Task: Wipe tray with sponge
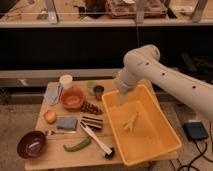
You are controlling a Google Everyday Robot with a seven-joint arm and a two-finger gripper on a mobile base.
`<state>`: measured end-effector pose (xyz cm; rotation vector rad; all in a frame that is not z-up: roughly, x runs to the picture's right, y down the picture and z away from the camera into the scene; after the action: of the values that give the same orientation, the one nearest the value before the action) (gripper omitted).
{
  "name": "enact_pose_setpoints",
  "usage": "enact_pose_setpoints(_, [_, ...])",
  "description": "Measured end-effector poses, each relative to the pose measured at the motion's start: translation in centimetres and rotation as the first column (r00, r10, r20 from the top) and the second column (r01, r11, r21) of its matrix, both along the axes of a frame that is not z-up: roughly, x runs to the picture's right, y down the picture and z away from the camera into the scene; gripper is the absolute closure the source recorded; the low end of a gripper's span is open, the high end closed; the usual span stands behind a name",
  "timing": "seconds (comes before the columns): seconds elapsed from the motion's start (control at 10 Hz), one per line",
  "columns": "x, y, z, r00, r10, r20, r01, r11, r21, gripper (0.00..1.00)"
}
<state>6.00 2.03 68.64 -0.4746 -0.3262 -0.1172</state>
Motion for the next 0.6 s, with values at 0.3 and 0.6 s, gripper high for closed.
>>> enact_pose_setpoints(0.3, [-0.2, 0.1, 0.0, 1.0, 0.001, 0.003, -0.001, 1.0, 0.005, 0.35])
enact_pose_setpoints(0.6, [-3.5, 1.4, 0.4, 0.998, 0.052, 0.038, -0.053, 0.9983, 0.023, 0.35])
